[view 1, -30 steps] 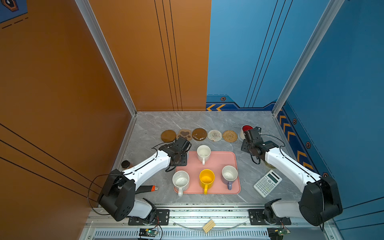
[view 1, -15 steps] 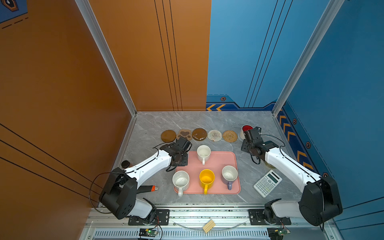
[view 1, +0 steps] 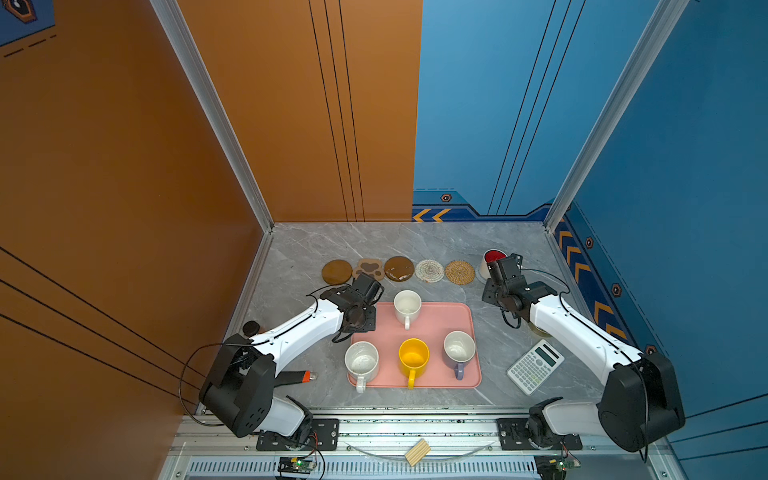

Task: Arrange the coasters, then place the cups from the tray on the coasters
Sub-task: 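Lower the left gripper and grasp the blue-handled white mug on the tray, then lift the blue-handled mug and carry it with the left gripper toward the wooden coaster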

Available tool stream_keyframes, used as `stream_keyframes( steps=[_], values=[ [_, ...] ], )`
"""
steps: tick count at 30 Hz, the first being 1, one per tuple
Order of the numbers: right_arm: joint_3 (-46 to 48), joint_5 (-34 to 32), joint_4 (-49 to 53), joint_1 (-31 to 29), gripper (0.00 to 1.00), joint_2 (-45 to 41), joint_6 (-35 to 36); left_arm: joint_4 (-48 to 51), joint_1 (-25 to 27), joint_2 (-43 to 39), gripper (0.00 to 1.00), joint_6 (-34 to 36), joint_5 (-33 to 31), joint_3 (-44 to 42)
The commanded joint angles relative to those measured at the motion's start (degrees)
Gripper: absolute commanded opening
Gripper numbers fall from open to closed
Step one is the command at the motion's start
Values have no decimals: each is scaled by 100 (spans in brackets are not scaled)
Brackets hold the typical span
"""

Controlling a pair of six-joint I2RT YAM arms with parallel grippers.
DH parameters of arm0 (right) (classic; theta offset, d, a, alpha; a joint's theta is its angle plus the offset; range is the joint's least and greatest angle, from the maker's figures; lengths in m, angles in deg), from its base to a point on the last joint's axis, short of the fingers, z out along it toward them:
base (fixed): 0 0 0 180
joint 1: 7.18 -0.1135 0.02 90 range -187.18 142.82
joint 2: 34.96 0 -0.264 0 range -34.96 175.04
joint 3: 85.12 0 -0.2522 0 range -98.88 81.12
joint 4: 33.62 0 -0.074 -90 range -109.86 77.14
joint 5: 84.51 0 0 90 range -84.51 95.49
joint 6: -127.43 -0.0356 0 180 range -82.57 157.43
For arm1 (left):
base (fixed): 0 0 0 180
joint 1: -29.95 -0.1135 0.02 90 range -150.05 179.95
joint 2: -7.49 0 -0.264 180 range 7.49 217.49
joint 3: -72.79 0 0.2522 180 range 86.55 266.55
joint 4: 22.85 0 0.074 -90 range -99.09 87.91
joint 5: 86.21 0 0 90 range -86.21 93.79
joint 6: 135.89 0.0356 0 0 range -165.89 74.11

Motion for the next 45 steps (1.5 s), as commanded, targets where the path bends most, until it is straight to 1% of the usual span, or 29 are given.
stream_keyframes(
  steps=[1,10,12,13,17,25,32,36,45],
  values=[
    [18,-128,149,-38,65,-125,-81,38,-39,-256,0,43,-65,184],
    [9,-147,155,-39,64,-165,-75,32,-48,-702,0,99,-164,341],
    [5,-136,156,-52,64,-165,-81,39,-81,-730,0,170,-187,340],
    [-1,-121,156,-47,64,-165,-81,41,-105,-728,0,213,-210,517],
    [-26,-134,190,-80,63,-177,-103,53,-283,-597,0,391,-201,709],
    [-171,-185,309,-178,63,-243,-90,85,-855,37,0,887,-209,1445],
    [-280,-158,408,-213,63,-245,-96,86,-1340,683,0,1095,-267,2066],
    [-382,-34,472,-261,63,-233,-142,76,-1582,1014,0,1169,-361,2366],
    [-502,-94,585,-328,63,-278,-204,57,-1882,1730,0,1353,-284,2986]
  ],
)
